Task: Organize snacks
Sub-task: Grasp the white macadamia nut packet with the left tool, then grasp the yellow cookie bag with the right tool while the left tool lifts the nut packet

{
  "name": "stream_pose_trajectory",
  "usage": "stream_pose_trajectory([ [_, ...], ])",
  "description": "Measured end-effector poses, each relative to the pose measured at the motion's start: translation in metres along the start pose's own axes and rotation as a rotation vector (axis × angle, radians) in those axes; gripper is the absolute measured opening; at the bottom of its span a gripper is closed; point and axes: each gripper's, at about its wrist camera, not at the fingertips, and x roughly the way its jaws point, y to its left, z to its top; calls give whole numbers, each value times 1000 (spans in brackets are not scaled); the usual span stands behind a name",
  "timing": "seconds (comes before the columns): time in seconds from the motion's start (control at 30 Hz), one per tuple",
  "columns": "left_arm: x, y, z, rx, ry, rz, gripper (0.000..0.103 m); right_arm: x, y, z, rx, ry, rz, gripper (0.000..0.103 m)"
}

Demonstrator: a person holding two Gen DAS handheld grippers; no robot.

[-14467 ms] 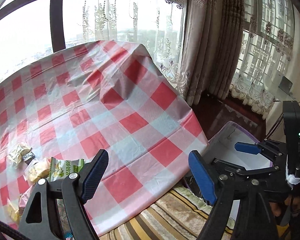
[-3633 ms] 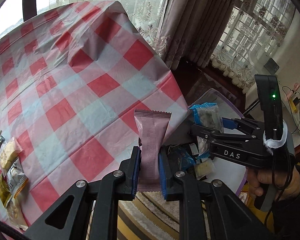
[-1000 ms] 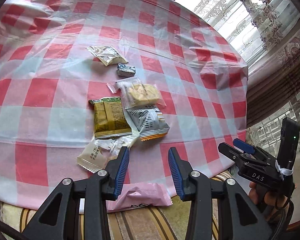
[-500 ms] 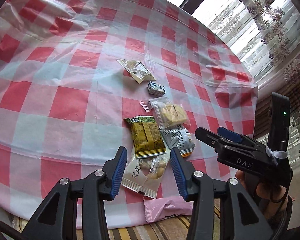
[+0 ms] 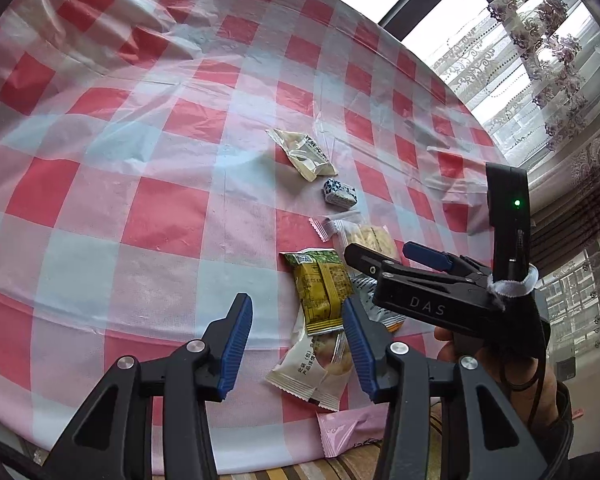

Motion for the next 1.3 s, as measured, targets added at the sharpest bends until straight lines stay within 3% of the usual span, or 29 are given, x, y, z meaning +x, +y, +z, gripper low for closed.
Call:
stream_pose_trajectory([
  [0.23,4,6,19,38,-34,61,54,4,-5,-1,5,-13,-5,91],
  [0.33,8,4,32,79,-51,83,58,3,-10,-1,19,-21,-10,84],
  [0.6,33,-12,75,248,-73,136,65,-3,-34,-4,86,-40,-27,78],
  [0.77,57,-36,99,411,-71,137,71,-6,-53,-6,127,-51,-45,75],
  [1.0,107,-55,117,562,10,151,71,-6,-81,-9,182,-58,-79,76],
  [1.1,121,-49,123,550,45,165,71,-8,-90,-11,205,-55,-98,82],
  [1.17,126,-45,125,543,60,160,67,-12,-95,-13,220,-62,-95,86],
  [1.23,127,-43,126,538,66,143,57,-13,-98,-16,225,-61,-104,89],
  [1.3,127,-42,126,532,64,143,56,-13,-101,-20,235,-49,-99,89],
])
